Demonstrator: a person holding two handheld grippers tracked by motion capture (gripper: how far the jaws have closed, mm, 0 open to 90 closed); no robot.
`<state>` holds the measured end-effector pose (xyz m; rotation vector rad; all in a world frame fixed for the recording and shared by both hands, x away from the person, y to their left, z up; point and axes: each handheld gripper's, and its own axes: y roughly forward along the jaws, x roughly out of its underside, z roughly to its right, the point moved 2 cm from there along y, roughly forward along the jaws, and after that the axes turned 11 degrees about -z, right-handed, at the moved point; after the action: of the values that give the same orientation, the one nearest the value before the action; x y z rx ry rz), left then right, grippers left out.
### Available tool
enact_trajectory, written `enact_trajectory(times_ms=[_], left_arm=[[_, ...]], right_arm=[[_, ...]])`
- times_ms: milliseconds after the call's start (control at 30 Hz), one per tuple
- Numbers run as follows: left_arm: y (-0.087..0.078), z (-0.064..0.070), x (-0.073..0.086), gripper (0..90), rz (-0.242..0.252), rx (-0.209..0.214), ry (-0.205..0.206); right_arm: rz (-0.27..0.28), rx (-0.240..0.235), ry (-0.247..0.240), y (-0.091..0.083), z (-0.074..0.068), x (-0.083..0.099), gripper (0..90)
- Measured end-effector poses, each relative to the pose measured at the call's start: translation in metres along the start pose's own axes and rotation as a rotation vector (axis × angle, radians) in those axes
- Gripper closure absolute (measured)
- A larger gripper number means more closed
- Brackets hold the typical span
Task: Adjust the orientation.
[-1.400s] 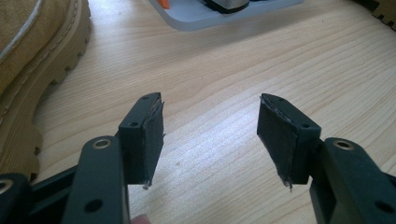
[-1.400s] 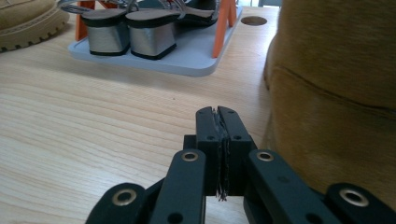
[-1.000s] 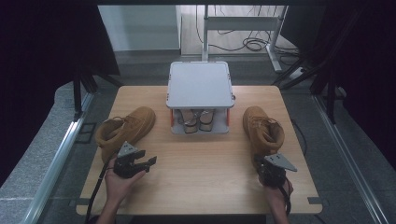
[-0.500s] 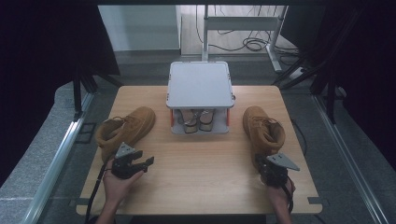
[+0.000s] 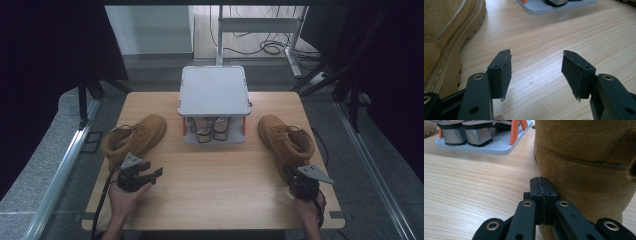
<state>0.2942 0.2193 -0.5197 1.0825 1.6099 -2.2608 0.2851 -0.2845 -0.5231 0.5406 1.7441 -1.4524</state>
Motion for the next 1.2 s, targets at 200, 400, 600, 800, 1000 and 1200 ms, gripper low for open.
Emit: enact_trajectory(times_ms=[200,400,600,800,1000,1200], left_arm=[[-0.001,-0.001,0.000,41.1,0.003,-0.001,-0.003],[-0.001,0.000,0.000,41.8,0.005,-0.003,0.000],[-0.001,0.000,0.001,42.1,0.000,-0.003,0.001],[-0.001,-0.001,0.001,42.0,0.000,-0.006,0.001],[-0.002,-0.001,0.001,42.0,0.000,-0.002,0.002],[-0.006,-0.001,0.002,41.9,0.005,-0.011,-0.007]], right_arm=[[0.002,0.015,0.005,-0.001,0.005,0.000,89.9],[0.013,0.034,0.030,-0.003,0.015,0.002,89.9],[0.012,0.038,0.038,-0.004,0.017,0.002,89.9],[0.026,0.021,0.035,-0.005,0.013,-0.001,89.9],[0.032,-0.030,-0.022,-0.005,-0.007,-0.007,89.8],[0.055,-0.053,-0.040,-0.008,-0.017,-0.013,89.8]])
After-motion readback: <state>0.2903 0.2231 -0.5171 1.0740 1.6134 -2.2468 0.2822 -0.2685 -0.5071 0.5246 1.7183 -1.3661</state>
